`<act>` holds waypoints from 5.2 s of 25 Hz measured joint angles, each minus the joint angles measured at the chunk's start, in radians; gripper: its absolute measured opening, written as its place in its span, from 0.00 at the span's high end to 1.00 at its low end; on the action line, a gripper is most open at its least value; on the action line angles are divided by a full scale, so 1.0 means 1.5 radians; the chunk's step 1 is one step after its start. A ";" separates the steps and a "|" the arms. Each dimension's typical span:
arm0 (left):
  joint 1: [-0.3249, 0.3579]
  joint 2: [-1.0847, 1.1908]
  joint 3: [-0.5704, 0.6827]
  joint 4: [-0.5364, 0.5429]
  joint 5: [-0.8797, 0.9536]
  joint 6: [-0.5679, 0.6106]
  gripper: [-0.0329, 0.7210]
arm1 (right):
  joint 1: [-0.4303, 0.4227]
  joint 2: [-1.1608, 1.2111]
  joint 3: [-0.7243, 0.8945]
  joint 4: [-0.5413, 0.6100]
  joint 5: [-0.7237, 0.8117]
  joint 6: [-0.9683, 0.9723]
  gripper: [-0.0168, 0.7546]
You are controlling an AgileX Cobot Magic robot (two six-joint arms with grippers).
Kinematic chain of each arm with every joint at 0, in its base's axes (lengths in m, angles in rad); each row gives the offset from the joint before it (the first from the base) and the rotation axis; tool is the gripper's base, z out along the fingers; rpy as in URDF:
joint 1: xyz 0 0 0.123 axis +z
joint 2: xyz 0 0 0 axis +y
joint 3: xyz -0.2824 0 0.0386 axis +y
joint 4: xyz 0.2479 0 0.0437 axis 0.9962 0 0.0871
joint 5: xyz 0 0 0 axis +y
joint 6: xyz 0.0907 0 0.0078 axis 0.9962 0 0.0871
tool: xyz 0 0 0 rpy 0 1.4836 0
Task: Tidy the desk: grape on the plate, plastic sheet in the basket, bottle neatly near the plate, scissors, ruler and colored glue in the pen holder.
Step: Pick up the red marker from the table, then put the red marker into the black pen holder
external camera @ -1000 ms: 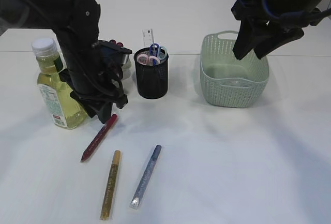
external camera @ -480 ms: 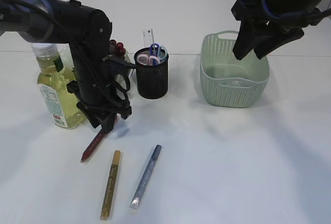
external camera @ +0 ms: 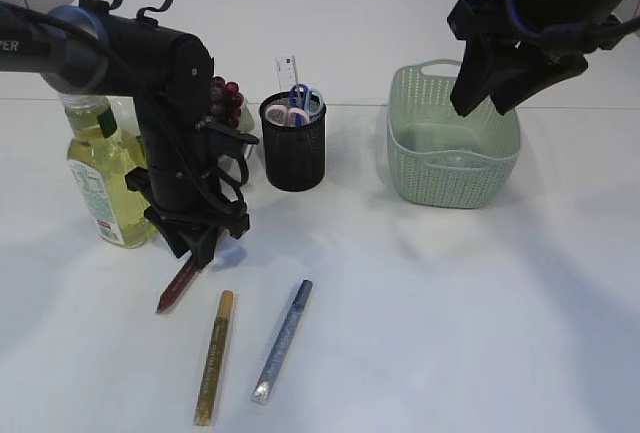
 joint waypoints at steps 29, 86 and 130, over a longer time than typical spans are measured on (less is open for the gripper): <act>0.000 0.014 -0.002 -0.041 0.010 0.030 0.63 | 0.000 0.000 0.000 0.000 0.000 -0.004 0.50; -0.057 -0.301 0.327 -0.100 -0.516 0.008 0.89 | 0.000 0.000 0.000 -0.001 0.000 -0.029 0.50; -0.042 -0.102 0.168 -0.141 -1.001 0.008 0.86 | 0.000 0.000 0.000 -0.001 0.000 -0.032 0.51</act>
